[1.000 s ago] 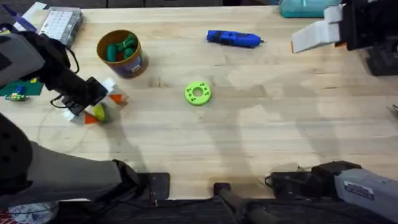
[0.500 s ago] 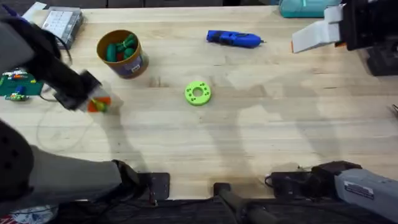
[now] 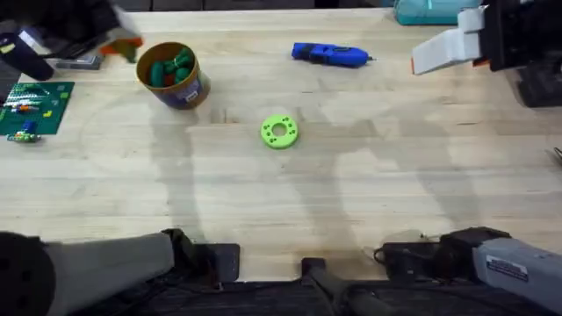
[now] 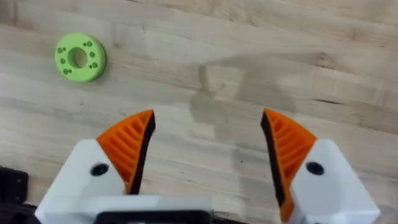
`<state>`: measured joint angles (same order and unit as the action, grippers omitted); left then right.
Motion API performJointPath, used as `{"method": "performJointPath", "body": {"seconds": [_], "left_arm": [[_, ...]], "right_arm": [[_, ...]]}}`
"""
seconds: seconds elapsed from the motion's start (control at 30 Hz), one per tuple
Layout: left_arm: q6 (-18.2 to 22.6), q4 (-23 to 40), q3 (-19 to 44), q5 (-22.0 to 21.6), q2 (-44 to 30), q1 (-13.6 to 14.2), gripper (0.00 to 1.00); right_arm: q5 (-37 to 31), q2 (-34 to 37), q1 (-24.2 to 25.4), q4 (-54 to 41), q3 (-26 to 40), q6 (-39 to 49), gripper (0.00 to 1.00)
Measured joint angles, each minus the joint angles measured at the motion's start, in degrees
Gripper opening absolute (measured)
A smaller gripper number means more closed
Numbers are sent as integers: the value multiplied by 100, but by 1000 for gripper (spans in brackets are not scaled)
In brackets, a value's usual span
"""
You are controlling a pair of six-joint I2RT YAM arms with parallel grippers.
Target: Pick up the gripper from the table and insert it into the empty holder that is missing its gripper. Then pick up a screw, insert it into the mounting hole, and use the screwdriver to tighten it. Finally, clean up the table by picking up the vegetable and placing it into the bucket.
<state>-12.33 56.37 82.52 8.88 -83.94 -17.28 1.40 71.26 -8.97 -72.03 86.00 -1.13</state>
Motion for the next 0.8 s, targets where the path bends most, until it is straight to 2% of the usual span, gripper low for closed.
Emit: {"method": "performJointPath", "body": {"seconds": [0.1,0.2,0.47,0.63,0.67,0.7,0.8], "left_arm": [[156,-326,2,13,-159,373,28],[234,-512,2,5,-443,542,28],[244,-366,4,-50,-1375,547,28],[242,-312,4,-88,-1565,547,33],[237,-326,4,-105,-1563,547,74],[252,-339,4,-115,-1563,547,171],[243,-343,4,-122,-1563,547,550]], "right_arm": [[1,0,0,1,0,0,994],[1,0,0,1,0,0,994],[0,0,0,0,0,1,994],[1,0,0,0,0,0,994],[0,0,0,0,0,2,994],[1,0,0,0,0,0,994],[1,0,0,0,0,0,994]]}}
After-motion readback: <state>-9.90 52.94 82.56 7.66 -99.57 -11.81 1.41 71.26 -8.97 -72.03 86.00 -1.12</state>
